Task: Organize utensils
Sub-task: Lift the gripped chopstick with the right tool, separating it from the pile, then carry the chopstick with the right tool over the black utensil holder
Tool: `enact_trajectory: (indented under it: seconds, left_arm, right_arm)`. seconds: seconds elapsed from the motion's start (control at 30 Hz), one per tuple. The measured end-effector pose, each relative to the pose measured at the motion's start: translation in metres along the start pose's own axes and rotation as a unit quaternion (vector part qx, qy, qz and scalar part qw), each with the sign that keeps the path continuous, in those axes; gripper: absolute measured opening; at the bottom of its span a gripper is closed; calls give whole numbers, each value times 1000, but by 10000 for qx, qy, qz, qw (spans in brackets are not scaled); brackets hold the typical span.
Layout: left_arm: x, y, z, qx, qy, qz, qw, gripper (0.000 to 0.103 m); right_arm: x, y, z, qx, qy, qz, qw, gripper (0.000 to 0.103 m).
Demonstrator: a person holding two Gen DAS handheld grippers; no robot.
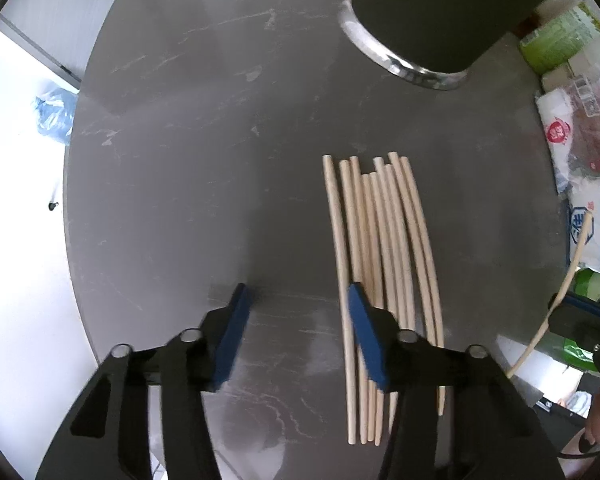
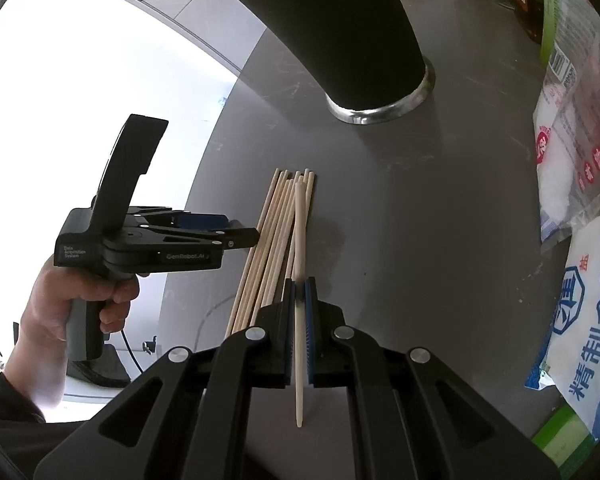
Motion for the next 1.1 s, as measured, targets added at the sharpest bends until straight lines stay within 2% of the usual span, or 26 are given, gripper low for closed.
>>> enact_trajectory:
  seconds: [0.33,0.5,0.57,0.6,0.73,0.87,0.9,1.1]
  left_arm:
    - [0,-7,1,33,23,113,9999,32]
    - [2,-8,5,147,112,-36,9998,31]
    - [4,-4,8,333,144,-400,9985,25]
    - [3,1,9,423,169,-446,9980,19]
    - [3,2,11,464,123,-392,9981,18]
    - [3,-3,9,555,132,-432,9974,8]
    - [3,-3,10,558,127,-408,9975,4]
    - [0,-16,10,472,84,83,9988,4]
  right_arm:
    - [-6,0,2,50,79,-29,10000,6]
    - [-5,-1,3,59,89,-33,9999,6]
    - [-6,-2,3,58,93,-26,9999,6]
    - [-6,-1,3,70,104,-21,9999,6]
    - [-6,0,1,123,129,-16,9998,6]
    - [-4,-4,3,95,100,2,9999,6]
    - [-4,-4,3,94,87,3,9999,6]
    - [-3,-1,7,161,65,86,9998,6]
Point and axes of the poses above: each gripper's, at about its wrist camera, not at the fingertips, and x roughly the way its jaws point, y to its right, z to its underside, the point moved 7 cm from there along x, roughly the way its jaws point, and after that the axes turned 9 degrees about -y, right-handed, at the moved point
